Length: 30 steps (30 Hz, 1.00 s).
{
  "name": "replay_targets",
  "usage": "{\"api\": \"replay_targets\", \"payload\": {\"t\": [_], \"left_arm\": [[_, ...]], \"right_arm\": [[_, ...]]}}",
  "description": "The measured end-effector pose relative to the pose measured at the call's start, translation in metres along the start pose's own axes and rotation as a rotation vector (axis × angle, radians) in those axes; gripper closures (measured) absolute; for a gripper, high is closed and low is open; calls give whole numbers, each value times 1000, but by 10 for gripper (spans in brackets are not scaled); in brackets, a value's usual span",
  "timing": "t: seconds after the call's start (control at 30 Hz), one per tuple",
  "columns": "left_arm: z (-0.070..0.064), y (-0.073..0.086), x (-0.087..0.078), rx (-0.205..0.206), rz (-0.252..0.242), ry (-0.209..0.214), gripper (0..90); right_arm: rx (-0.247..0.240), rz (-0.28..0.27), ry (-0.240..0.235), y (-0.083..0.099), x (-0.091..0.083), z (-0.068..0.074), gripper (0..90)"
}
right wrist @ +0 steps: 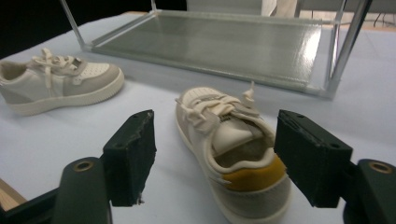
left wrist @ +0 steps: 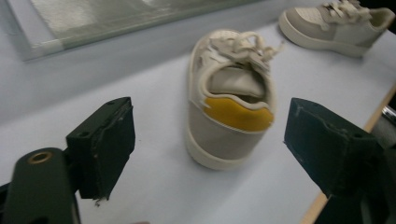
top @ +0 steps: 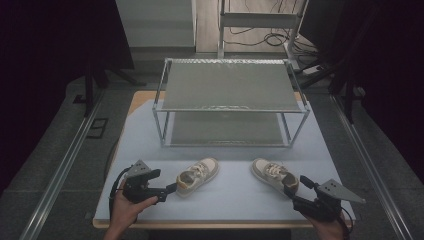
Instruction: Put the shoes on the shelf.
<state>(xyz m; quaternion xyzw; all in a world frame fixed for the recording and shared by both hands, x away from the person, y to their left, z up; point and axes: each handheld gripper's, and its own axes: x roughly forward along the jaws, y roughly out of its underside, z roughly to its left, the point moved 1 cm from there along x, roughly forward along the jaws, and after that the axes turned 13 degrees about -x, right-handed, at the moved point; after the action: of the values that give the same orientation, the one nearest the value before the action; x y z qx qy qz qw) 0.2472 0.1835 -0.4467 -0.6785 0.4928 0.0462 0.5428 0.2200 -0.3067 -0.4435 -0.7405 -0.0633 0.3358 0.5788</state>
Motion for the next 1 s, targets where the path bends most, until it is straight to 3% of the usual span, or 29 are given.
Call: {"api": "replay_targets", "payload": {"t": [0.03,0.3,0.47,1.0], "left_arm": [[-1,0,0,5,3,2,157],[-7,-1,12,14,51,-1,143],[-8,-1,18,17,78,-8,134],[-17,-4,63,42,164,-68,90]], "right_arm": [[-1,11,17,-1,1,-5,261],[29,90,3,3,22,-19,195],[30,130,-20,6,32,-20,170],[36,250,-62,16,68,-21,141]]}}
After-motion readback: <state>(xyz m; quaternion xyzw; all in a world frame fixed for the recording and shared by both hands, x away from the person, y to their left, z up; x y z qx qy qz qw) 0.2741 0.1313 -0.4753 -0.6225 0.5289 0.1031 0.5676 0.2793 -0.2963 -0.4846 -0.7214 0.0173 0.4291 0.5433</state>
